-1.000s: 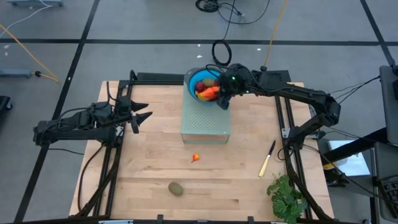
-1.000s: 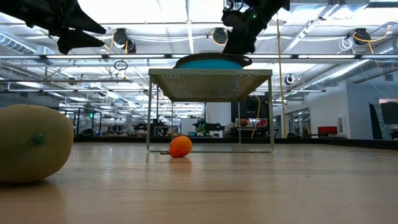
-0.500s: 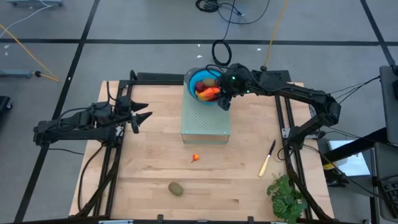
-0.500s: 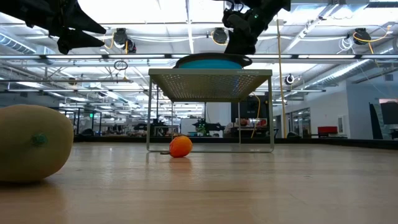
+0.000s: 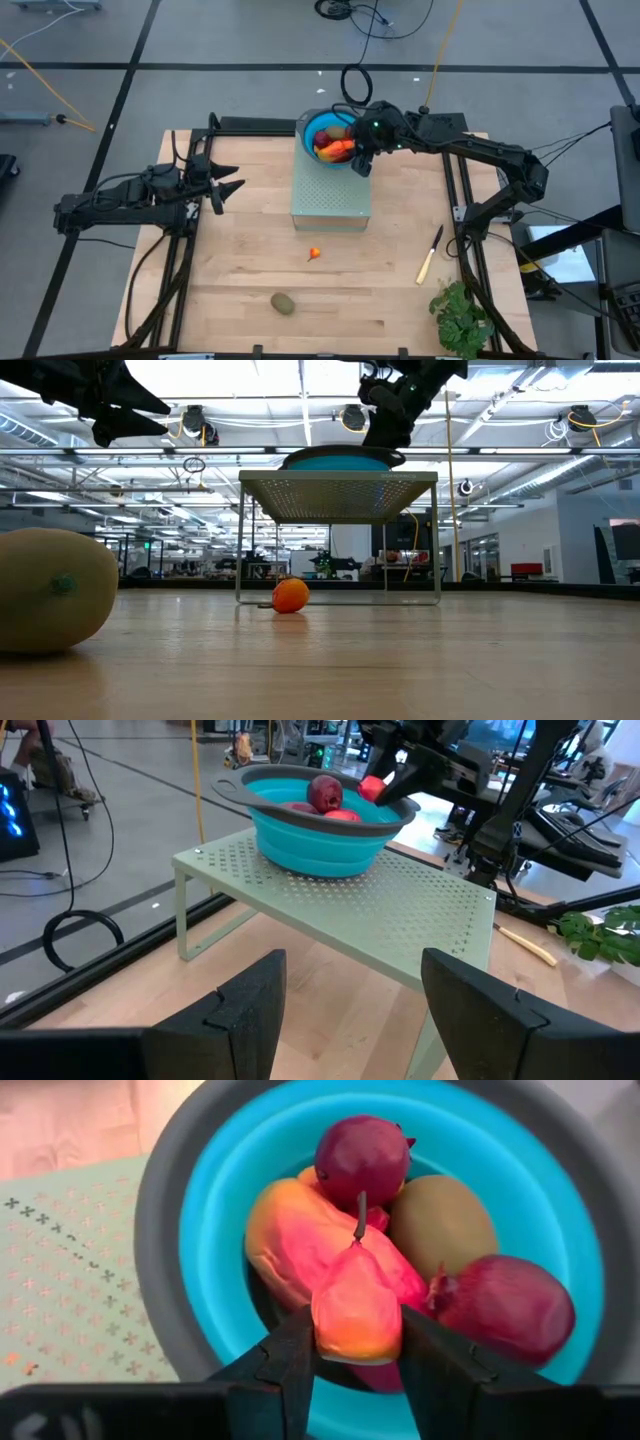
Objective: Pick & Place Fruit
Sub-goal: Put the pear into the blue strainer bowl on the shelf
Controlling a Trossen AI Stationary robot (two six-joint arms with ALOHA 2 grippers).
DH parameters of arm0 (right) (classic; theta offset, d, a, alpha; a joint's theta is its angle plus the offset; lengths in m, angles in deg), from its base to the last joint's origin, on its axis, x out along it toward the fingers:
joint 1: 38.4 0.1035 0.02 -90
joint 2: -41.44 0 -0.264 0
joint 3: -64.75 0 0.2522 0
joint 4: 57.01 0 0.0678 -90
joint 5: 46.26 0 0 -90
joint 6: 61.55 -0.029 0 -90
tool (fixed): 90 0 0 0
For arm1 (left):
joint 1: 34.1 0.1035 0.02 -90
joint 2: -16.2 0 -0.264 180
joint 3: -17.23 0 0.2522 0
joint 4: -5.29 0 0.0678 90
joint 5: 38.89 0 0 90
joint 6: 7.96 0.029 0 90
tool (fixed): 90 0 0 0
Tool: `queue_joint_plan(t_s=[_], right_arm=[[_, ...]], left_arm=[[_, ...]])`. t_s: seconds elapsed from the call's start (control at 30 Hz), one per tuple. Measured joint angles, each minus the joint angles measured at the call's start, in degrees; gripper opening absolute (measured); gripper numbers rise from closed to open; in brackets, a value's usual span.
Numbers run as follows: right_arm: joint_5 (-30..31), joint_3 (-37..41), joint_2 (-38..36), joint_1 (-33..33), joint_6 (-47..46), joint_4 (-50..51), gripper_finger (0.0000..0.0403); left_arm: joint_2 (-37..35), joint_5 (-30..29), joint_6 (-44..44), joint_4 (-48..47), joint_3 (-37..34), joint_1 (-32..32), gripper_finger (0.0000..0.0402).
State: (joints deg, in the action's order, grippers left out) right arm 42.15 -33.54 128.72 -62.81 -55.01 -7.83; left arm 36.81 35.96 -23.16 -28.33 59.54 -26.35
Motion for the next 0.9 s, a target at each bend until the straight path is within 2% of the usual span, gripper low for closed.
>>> queue_joint_plan(t_s=[0.53, 0.9], right_arm=[[0.25, 0.02, 0.0, 0.0, 0.59, -0.71, 0.0156], [0.29, 0.04, -0.47, 0.0, 2.94, -3.49, 0.0153]], left_arm=[[-0.01, -0.01, -0.02, 0.01, 0.0, 0.0, 0.0235], [-0.01, -0.02, -0.24, 0.55, 0.0, 0.0, 0.0235]])
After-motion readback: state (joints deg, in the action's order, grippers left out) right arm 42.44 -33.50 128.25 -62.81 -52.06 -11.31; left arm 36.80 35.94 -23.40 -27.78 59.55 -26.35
